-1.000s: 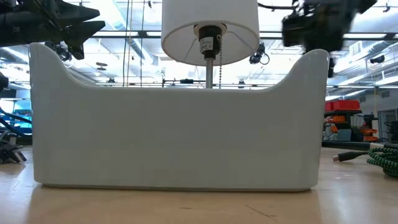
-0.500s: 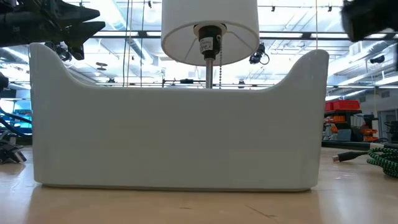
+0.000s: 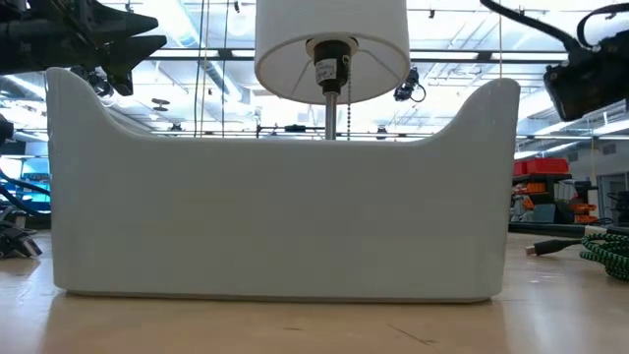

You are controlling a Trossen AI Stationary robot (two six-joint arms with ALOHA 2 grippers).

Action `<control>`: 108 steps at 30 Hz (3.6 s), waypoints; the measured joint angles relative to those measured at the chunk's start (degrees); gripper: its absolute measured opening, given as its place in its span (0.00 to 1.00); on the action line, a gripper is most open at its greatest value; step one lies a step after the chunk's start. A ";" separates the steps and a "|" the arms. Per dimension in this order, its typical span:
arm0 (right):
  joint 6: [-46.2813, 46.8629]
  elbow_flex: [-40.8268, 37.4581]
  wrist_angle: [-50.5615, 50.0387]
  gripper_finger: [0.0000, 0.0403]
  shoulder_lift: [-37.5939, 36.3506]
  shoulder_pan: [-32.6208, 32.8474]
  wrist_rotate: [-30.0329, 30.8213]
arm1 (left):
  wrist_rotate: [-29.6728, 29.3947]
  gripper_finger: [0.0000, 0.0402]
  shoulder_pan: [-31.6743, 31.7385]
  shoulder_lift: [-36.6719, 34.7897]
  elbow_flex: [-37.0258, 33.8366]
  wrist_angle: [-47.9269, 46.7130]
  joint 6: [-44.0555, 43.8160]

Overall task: Pick & Place USB Port
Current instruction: Put the black charger cable into the white bin

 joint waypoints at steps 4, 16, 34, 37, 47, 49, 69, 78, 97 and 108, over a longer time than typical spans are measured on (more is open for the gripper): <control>0.13 0.00 -0.95 0.19 0.22 -0.61 0.82 | -0.01 0.36 0.00 0.00 0.00 -0.11 0.00; -0.23 -0.28 -0.46 0.27 0.22 -0.64 4.83 | 0.00 0.36 0.00 0.00 0.00 -0.31 0.00; 0.22 -9.07 12.90 0.37 0.03 -0.62 6.07 | 0.00 0.36 0.01 0.00 0.00 -0.31 -0.02; 0.49 -10.25 13.70 0.35 -0.04 -0.60 6.17 | -0.01 0.36 0.01 0.00 0.00 -0.31 -0.01; -0.99 -10.51 13.38 0.05 -0.02 -0.78 5.97 | -0.02 0.36 0.01 0.00 0.00 -0.30 -0.02; -1.72 -9.76 12.62 0.03 -0.10 -1.28 5.02 | -0.02 0.36 0.00 0.00 0.00 -0.31 -0.02; -24.08 17.79 4.97 0.03 -5.17 0.13 13.51 | -0.02 0.36 0.00 0.00 0.00 -0.73 0.00; -32.93 18.27 22.23 0.02 1.24 0.53 14.44 | -0.10 0.36 0.00 0.00 0.00 -0.79 0.00; -42.92 18.27 33.46 0.02 12.62 -3.87 17.75 | -0.22 0.36 0.00 0.00 0.00 -1.12 0.01; -44.22 18.29 36.45 0.02 13.57 -4.41 19.28 | -0.22 0.36 -0.01 0.00 0.00 -1.14 0.07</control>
